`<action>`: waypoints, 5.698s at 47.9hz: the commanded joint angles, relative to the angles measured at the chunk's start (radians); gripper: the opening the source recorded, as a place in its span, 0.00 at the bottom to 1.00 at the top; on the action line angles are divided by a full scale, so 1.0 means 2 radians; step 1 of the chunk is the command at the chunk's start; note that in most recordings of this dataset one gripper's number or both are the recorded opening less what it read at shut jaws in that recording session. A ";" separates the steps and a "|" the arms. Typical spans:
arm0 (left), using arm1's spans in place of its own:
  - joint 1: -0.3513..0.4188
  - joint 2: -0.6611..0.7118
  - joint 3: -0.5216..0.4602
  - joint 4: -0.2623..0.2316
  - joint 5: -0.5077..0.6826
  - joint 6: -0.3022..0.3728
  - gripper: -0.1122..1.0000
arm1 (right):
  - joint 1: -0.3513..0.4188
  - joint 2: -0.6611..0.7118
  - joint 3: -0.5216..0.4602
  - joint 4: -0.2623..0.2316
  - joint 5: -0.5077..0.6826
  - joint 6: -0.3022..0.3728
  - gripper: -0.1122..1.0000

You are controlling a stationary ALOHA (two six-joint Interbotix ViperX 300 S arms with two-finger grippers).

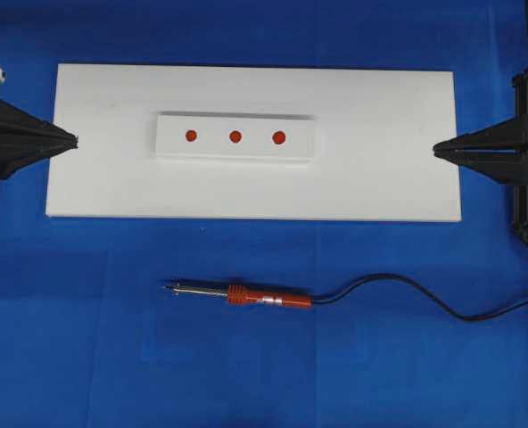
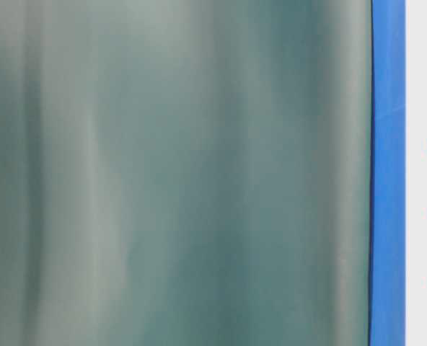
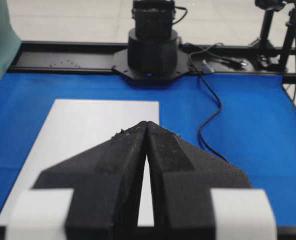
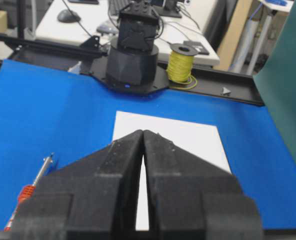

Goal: Touch the tip of the soldering iron to the mark.
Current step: 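Move the right gripper toward the red-handled soldering iron, then lower the right gripper over the iron handle and close on it, then lift the iron and carry it over the red-dot strip, then move the iron tip leftward toward the leftmost red dot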

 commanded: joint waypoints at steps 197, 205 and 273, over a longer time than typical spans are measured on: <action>-0.011 -0.019 0.019 0.001 -0.005 -0.012 0.10 | 0.112 0.431 -0.369 0.054 0.302 0.080 0.16; -0.011 -0.018 0.019 0.001 -0.005 -0.012 0.10 | 0.091 0.430 -0.370 0.046 0.311 0.079 0.16; -0.011 -0.018 0.019 0.001 0.000 -0.012 0.10 | -0.074 0.439 -0.397 -0.074 0.398 0.064 0.16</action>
